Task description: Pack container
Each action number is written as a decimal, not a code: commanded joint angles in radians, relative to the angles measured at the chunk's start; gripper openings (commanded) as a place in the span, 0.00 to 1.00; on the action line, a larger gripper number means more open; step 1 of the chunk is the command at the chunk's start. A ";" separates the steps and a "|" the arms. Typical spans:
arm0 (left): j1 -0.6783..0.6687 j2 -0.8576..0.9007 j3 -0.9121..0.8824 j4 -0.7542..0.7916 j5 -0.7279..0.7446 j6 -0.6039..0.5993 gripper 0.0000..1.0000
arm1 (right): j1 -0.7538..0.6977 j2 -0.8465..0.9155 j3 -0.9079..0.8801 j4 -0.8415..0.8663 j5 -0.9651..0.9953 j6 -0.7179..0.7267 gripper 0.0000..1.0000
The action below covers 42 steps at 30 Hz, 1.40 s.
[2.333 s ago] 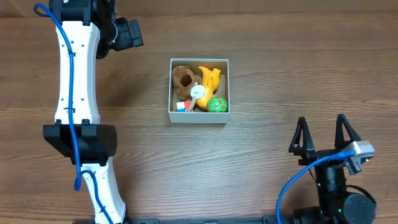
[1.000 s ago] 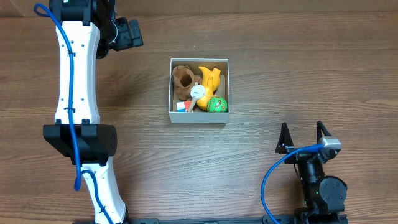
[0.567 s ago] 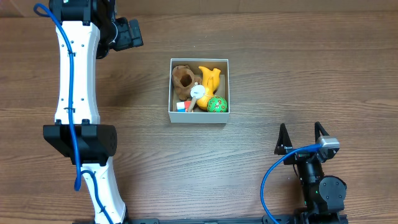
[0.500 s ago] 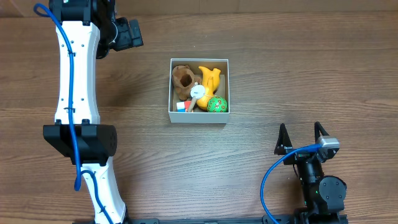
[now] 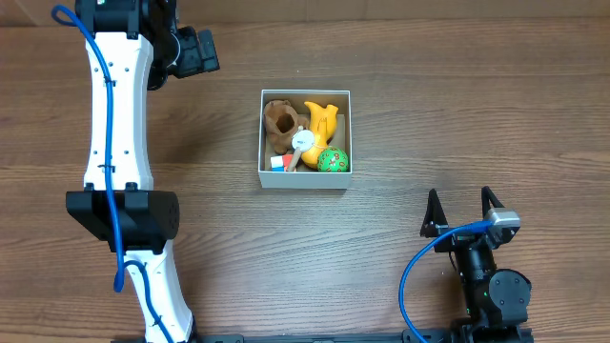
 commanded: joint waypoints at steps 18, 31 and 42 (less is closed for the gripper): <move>-0.001 -0.612 0.020 -0.003 -0.008 -0.008 1.00 | -0.006 -0.012 -0.010 0.003 -0.002 -0.003 1.00; 0.000 -1.291 -0.303 -0.002 -0.098 -0.025 1.00 | -0.006 -0.012 -0.010 0.003 -0.002 -0.003 1.00; 0.086 -1.695 -0.946 0.230 -0.123 -0.092 1.00 | -0.006 -0.012 -0.010 0.003 -0.002 -0.003 1.00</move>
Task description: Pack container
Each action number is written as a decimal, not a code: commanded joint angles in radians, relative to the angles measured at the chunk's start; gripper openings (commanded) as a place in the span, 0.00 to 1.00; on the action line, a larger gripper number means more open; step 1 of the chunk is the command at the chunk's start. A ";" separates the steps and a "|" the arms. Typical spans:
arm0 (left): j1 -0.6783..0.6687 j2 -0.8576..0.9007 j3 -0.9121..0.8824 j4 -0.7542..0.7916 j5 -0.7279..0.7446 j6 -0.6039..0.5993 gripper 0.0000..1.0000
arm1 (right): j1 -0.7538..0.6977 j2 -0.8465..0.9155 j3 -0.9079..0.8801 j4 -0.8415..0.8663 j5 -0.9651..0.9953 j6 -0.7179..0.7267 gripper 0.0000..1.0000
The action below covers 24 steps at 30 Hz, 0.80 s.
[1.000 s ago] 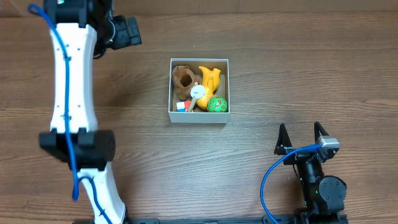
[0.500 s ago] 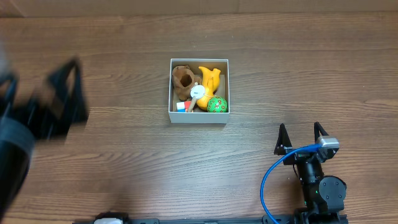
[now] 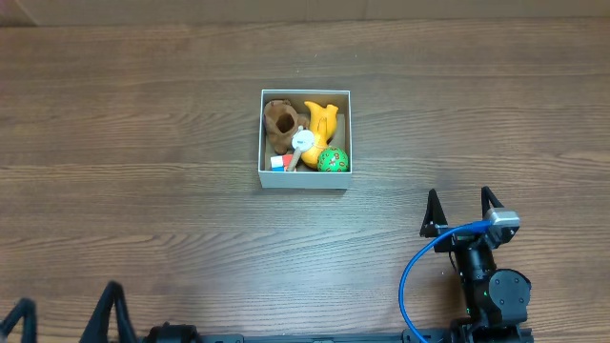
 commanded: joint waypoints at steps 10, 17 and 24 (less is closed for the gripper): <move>0.100 -0.235 -0.860 0.851 0.132 -0.028 1.00 | -0.006 -0.012 -0.010 0.006 -0.002 -0.003 1.00; 0.100 -0.365 -1.244 1.193 0.167 -0.027 1.00 | -0.006 -0.012 -0.010 0.006 -0.002 -0.003 1.00; 0.099 -0.449 -1.521 1.413 0.167 -0.011 1.00 | -0.006 -0.012 -0.010 0.006 -0.002 -0.003 1.00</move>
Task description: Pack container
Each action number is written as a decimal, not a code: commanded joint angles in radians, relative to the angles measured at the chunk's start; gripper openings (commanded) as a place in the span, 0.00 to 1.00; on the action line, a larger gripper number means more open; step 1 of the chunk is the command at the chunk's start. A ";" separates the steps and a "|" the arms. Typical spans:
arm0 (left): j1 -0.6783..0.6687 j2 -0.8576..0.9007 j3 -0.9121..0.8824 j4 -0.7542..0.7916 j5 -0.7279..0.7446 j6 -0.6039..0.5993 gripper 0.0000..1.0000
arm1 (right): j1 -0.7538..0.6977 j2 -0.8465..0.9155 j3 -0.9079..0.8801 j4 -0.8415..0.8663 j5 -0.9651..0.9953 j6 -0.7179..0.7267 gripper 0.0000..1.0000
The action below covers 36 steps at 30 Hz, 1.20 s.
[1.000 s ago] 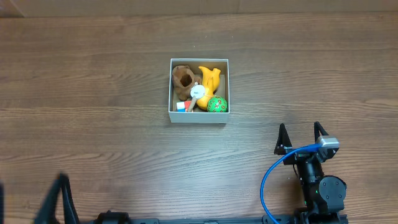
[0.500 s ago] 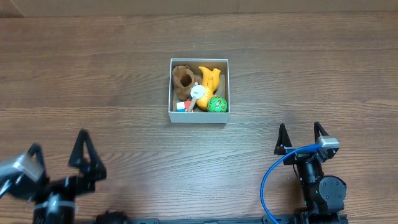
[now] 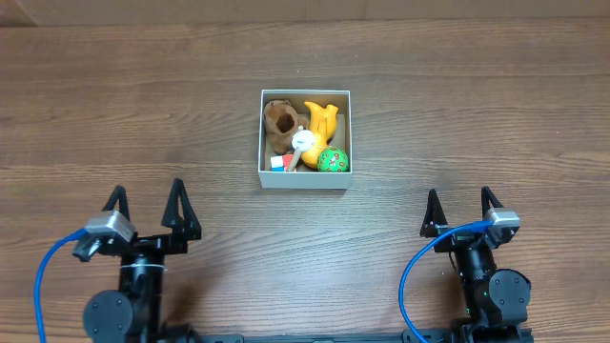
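A small white square box (image 3: 305,178) sits on the wooden table near its middle. Inside lie a brown plush toy (image 3: 279,124), a yellow banana-shaped toy (image 3: 323,120), a green ball (image 3: 334,160), a white piece (image 3: 303,143) and a small red block (image 3: 277,163). My left gripper (image 3: 146,198) rests near the front left edge, open, holding nothing. My right gripper (image 3: 458,203) rests near the front right edge, also open and holding nothing. Both stand well short of the box.
Blue cables loop from each arm base at the front left (image 3: 48,276) and front right (image 3: 412,276). Bare wood surrounds the box on all sides.
The left arm was almost wholly out of view at the bottom left edge. It now sits at the front left with its open fingers pointing toward the box. The right arm has not moved.
At first the left arm stretched up the left side of the table, its gripper at the far left corner. Then it lay almost out of view at the bottom edge. Now it rests at the front left. The box contents and right arm stayed as they were.
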 commanded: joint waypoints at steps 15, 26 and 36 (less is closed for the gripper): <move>-0.019 -0.115 -0.308 0.193 0.027 0.068 1.00 | -0.006 -0.012 -0.010 0.005 -0.002 -0.003 1.00; -0.025 -0.115 -0.322 0.185 0.027 0.277 1.00 | -0.006 -0.012 -0.010 0.005 -0.002 -0.003 1.00; -0.095 -0.115 -0.328 0.182 0.018 0.445 1.00 | -0.006 -0.012 -0.010 0.005 -0.002 -0.004 1.00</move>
